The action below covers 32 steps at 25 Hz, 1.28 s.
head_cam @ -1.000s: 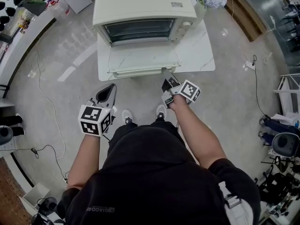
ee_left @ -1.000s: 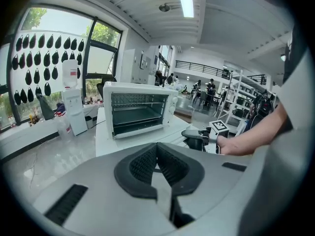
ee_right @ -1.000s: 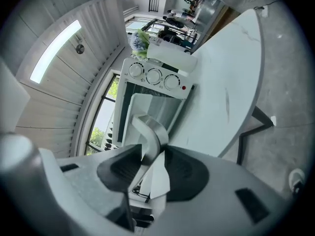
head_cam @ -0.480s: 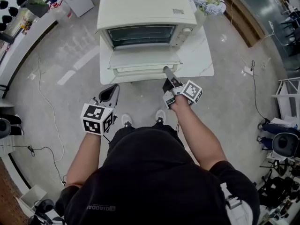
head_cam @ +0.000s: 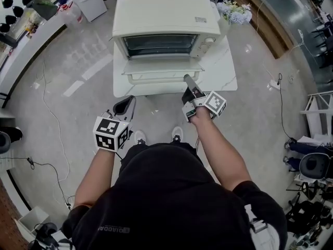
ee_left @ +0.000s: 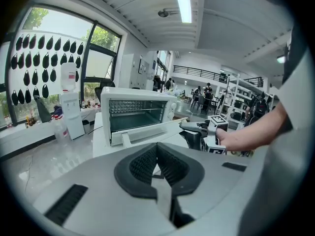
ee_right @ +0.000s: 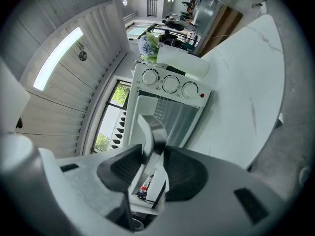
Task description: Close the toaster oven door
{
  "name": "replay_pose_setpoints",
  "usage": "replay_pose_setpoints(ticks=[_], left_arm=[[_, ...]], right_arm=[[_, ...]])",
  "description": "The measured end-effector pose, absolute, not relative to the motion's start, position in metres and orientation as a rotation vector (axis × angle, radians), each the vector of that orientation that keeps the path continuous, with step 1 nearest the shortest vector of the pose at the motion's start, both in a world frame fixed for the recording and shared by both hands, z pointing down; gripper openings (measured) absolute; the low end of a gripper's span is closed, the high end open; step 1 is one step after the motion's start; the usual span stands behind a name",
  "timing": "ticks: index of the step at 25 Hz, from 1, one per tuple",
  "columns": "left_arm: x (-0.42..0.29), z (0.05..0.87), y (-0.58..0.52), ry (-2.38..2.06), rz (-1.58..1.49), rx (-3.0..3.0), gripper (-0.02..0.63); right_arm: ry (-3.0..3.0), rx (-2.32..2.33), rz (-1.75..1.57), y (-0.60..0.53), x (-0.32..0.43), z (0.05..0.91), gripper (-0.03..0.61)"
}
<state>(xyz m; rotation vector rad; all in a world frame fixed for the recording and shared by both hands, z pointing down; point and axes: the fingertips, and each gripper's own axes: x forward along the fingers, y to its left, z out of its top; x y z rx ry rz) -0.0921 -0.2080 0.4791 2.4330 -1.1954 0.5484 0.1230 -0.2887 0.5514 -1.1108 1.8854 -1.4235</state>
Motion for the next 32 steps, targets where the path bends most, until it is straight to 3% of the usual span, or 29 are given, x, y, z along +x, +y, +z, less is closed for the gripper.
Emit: replay_pose_setpoints(ticks=[32], left_arm=[[-0.101, 0.479, -0.223, -1.225, 0.522, 2.415, 0.003]], right_arm=[[1.916, -1.088, -1.331, -0.325, 0.121, 0.513, 0.140]])
